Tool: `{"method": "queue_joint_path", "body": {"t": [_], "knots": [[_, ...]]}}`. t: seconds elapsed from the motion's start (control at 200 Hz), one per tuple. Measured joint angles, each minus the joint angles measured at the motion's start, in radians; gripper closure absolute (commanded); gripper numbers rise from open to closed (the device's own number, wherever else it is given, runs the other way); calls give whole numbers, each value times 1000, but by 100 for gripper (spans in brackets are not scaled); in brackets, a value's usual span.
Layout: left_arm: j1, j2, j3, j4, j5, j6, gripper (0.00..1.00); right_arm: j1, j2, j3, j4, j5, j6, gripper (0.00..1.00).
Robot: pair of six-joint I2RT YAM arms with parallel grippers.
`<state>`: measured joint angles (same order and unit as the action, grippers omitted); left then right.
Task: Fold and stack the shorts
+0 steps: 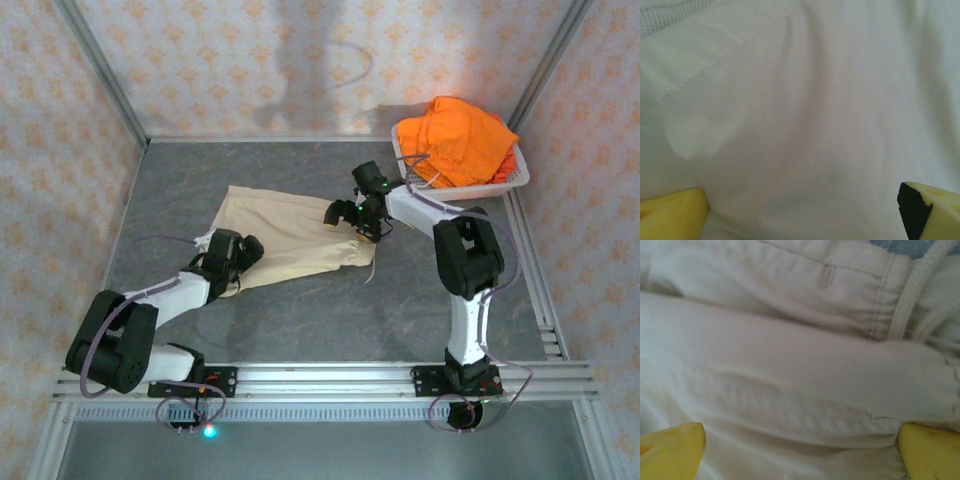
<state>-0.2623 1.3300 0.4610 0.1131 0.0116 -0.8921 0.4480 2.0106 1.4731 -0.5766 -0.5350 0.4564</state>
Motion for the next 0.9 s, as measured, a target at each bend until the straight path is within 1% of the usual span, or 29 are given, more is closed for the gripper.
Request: {"method": "queue_joint_path", "body": {"t": [0.18, 0.28, 0.345, 0.44, 0.56, 0.666, 0.761, 0.896], "knots": [[0, -44, -62, 68, -14, -29, 0, 0, 77, 119, -21, 0, -63, 0], [0, -103, -92, 47, -14, -43, 0, 1, 80, 134, -31, 1, -95, 1], [0, -153, -97, -2, -13, -44, 0, 2, 70, 134, -42, 13, -115, 1], [0, -234, -97, -66, -14, -42, 0, 3, -4, 91, -52, 79, -140, 1], [0, -332, -89, -125, -18, -23, 0, -1, -204, -18, -66, 178, -156, 1], [0, -394, -76, -150, -19, -3, 0, -26, -330, -62, -79, 207, -164, 1], [0, -424, -69, -162, -19, 11, 0, -58, -341, -77, -79, 216, -167, 1], [0, -434, -69, -178, -19, 27, 0, -72, -248, -83, -80, 197, -163, 9]]}}
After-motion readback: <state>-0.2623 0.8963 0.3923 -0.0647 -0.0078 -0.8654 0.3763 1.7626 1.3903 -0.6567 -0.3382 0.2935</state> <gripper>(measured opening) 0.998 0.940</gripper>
